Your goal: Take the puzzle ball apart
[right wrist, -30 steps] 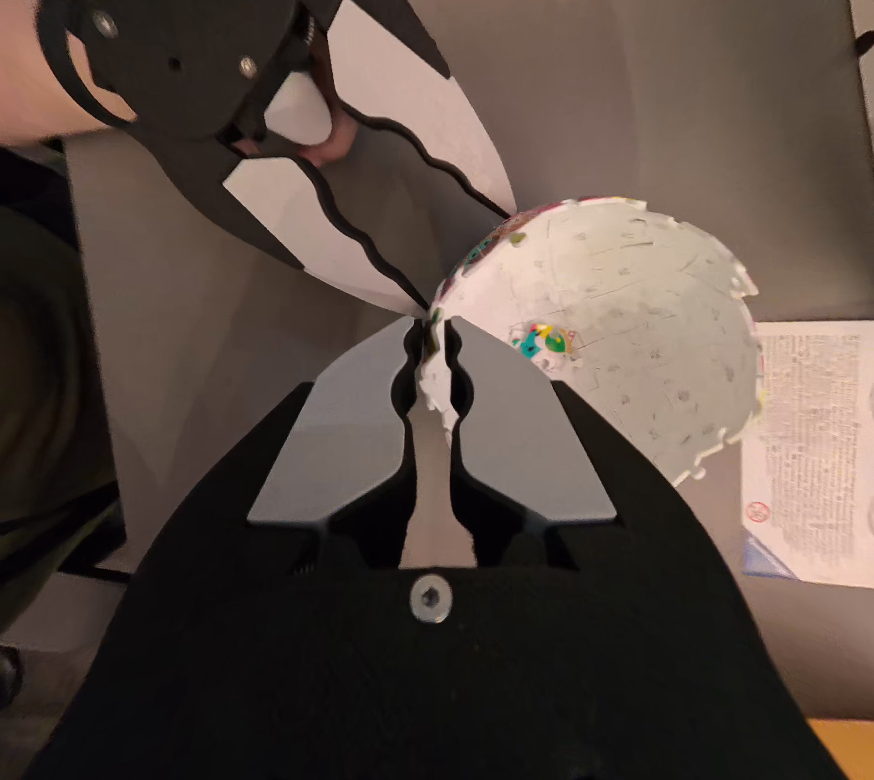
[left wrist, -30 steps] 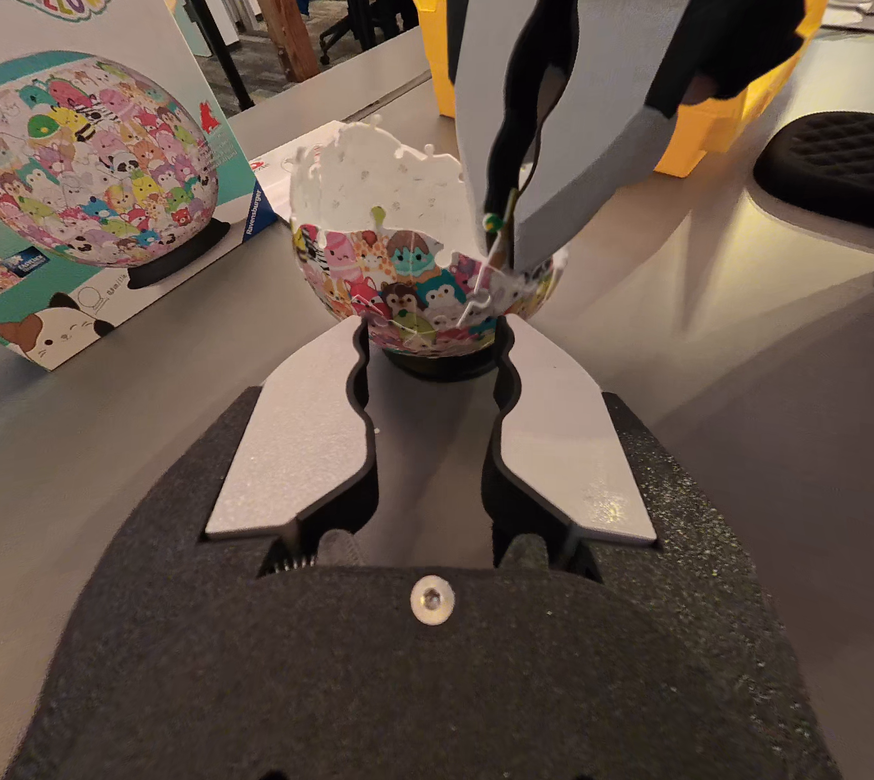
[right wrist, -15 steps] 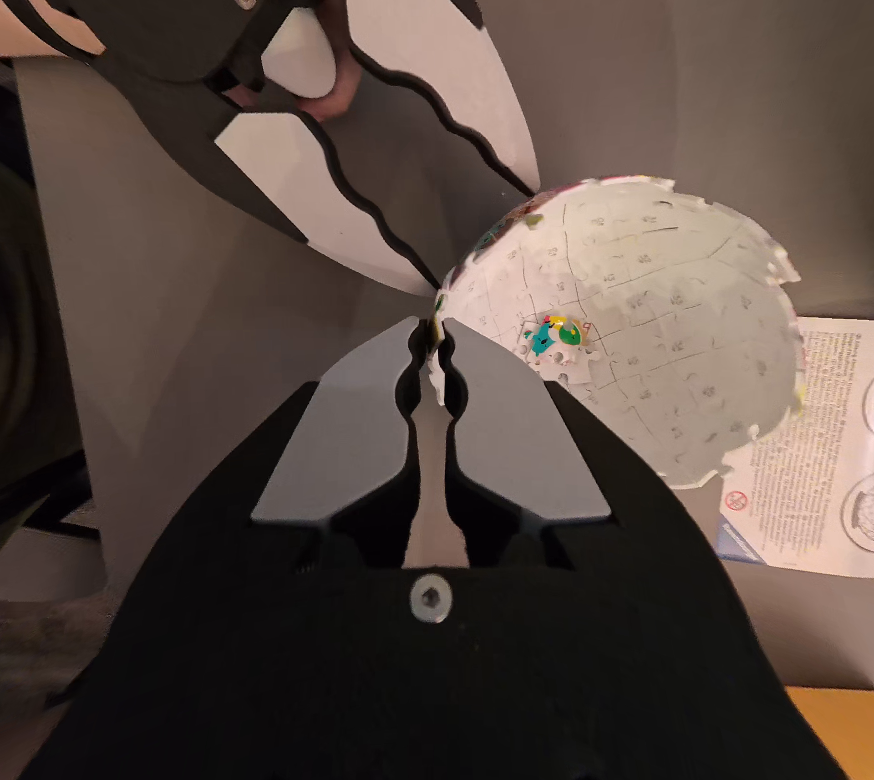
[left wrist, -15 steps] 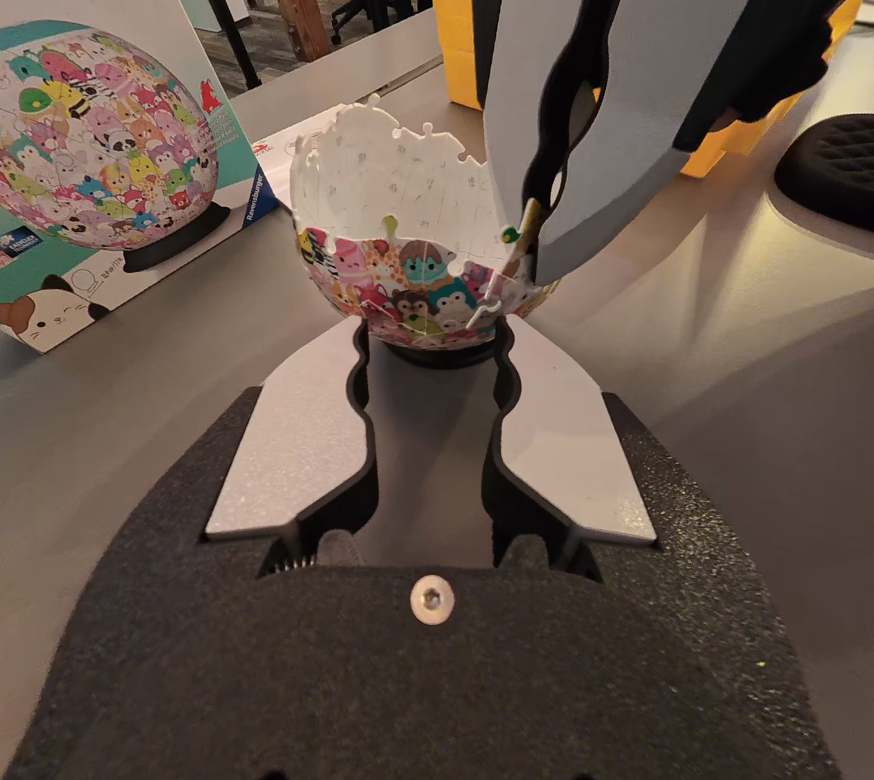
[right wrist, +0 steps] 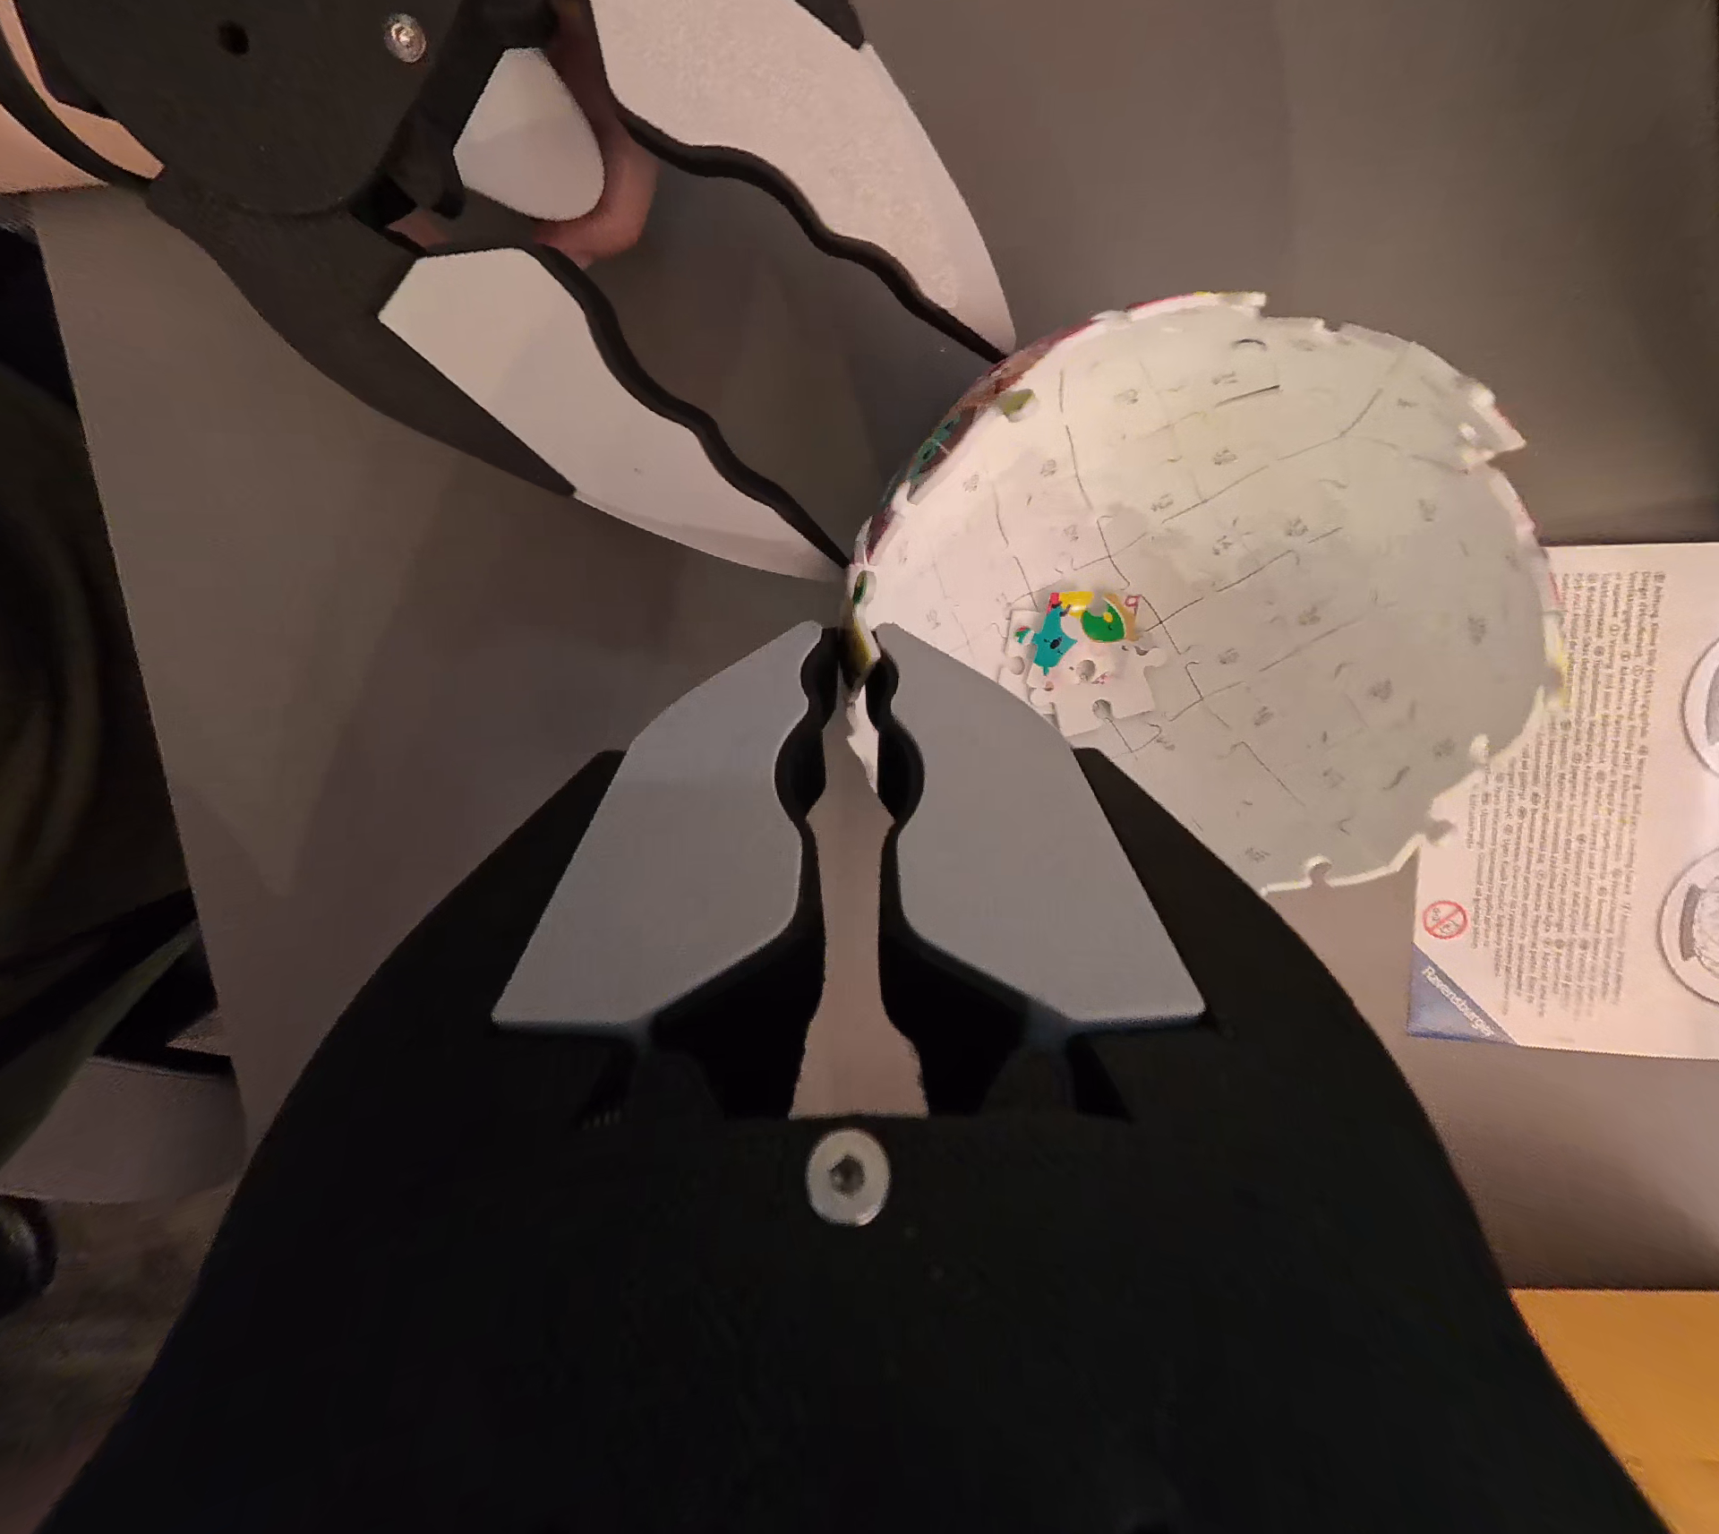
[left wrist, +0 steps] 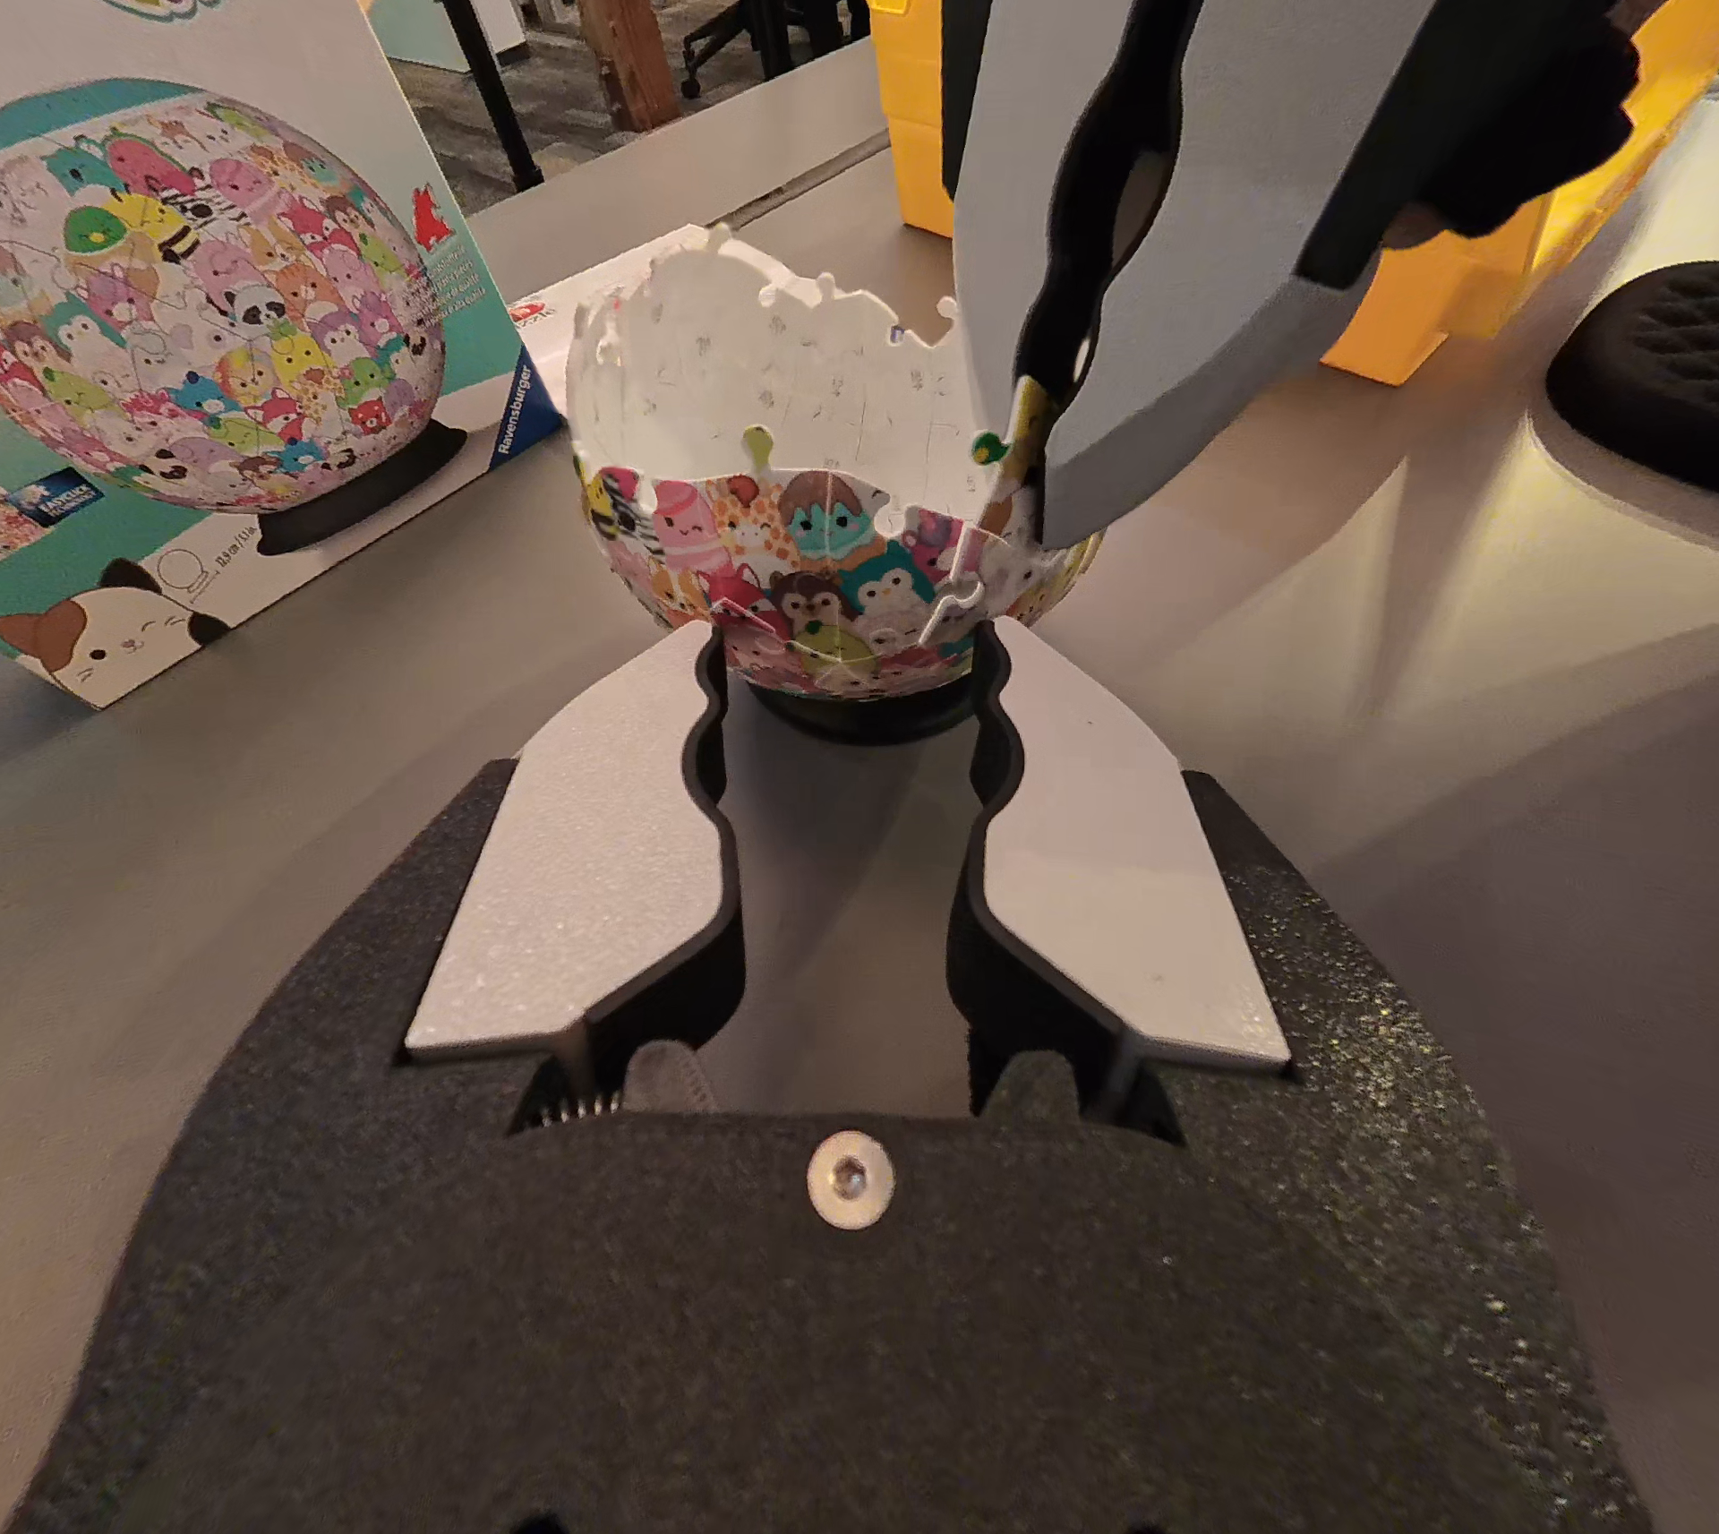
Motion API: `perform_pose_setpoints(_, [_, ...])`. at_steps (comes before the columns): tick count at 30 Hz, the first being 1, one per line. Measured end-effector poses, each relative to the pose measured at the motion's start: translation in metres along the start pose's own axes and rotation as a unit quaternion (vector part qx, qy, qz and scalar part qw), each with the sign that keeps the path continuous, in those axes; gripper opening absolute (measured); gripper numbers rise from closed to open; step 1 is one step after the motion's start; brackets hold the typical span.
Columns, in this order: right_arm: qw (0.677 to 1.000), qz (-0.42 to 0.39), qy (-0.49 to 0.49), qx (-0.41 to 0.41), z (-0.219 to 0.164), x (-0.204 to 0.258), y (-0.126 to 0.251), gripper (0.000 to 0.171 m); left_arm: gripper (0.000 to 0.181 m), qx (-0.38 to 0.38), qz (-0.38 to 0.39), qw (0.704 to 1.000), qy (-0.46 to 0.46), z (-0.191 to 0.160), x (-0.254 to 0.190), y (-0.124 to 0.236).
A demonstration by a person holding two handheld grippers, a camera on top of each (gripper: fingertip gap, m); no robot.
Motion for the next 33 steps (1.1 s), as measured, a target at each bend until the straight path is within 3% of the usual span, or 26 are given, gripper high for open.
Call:
perform_pose_setpoints(14, [0.988,0.112,-0.093,-0.056,-0.003,-0.004,0.007,0.003,0.051,0.005,0.014,0.999,-0.03,0.004,-0.002,-0.004])
perform_pose_setpoints(22, [0.955,0.187,-0.214,-0.083,-0.002,-0.009,0.01,0.004,0.051,0.005,0.017,0.999,-0.036,0.002,0.001,-0.004])
perform_pose_setpoints(29, [0.98,0.127,-0.133,-0.08,0.004,-0.008,0.012,0.003,0.049,0.006,0.021,0.999,-0.045,0.002,0.001,-0.005])
perform_pose_setpoints(33, [0.994,0.083,-0.016,-0.068,0.004,-0.004,0.014,0.003,0.051,0.004,0.017,0.999,-0.035,0.002,0.0,-0.005])
Point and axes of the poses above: each gripper's, where its closed fingertips meet, y back along the fingers, z out of its top, x = y × z across the jaws, the point moved 2 cm from there along y, back along the fingers, and after that the axes turned 5 degrees about -x, right-handed, at the moved point
